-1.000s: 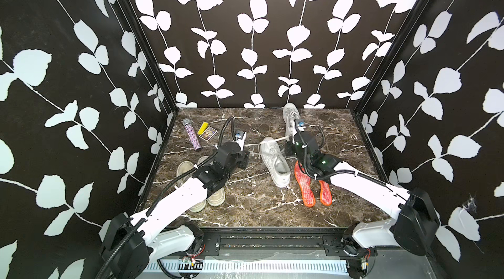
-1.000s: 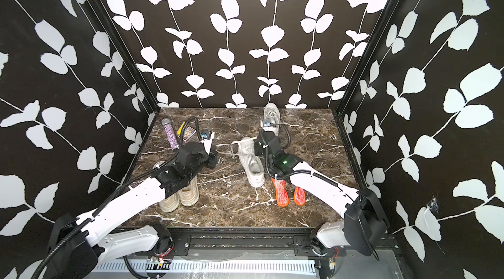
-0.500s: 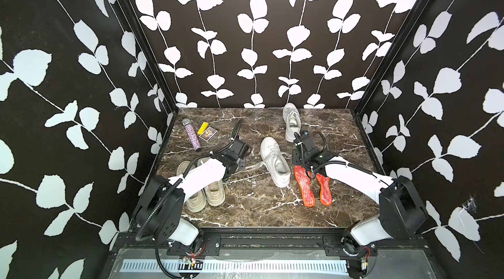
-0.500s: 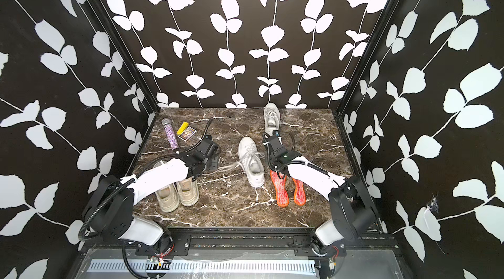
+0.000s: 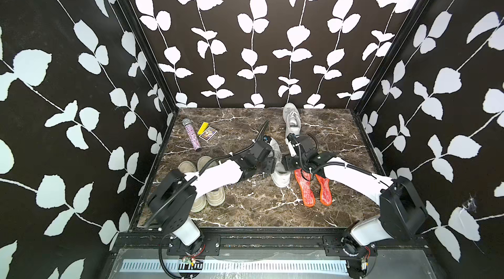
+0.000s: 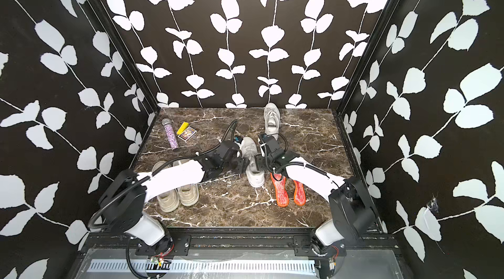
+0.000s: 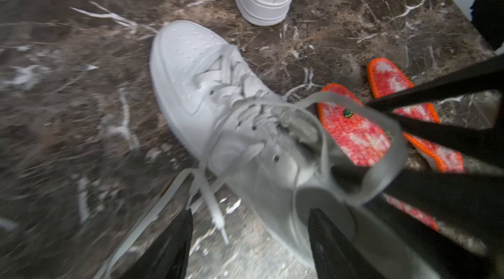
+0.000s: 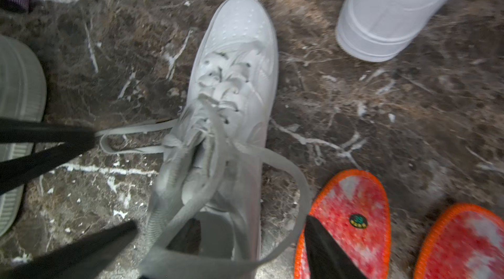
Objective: Remove the insole from the shoe
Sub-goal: Untie the shoelace on the shoe.
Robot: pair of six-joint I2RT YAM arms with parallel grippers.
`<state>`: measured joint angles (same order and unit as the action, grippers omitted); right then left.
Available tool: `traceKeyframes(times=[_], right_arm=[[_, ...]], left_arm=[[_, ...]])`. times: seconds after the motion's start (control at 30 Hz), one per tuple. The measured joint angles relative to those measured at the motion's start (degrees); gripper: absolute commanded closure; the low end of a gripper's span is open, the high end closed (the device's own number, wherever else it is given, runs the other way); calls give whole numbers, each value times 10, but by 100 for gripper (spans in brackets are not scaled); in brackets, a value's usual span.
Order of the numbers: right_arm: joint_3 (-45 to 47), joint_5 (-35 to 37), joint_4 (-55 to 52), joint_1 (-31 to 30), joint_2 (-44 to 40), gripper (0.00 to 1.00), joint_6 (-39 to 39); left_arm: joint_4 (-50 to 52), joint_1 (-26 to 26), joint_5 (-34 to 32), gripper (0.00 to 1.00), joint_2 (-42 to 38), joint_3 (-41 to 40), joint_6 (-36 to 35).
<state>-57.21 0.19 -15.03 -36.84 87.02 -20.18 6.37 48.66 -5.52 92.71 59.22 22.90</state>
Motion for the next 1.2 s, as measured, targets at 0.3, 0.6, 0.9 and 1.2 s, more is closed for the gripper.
traceKeyframes(times=[0.3,0.6,0.9,1.2], right_arm=[[-35,-10,15,-2,64,80,-9],[-35,35,23,-9,66,100,-29],[9,-42,72,-5,47,100,-110],[6,-89,106,-21,45,100,-95]], left_arm=[[-1,0,-3,52,55,39,1],[3,1,-62,100,54,35,0],[-78,-51,-15,100,-100,-143,57],[-95,-70,18,100,-161,-195,82]])
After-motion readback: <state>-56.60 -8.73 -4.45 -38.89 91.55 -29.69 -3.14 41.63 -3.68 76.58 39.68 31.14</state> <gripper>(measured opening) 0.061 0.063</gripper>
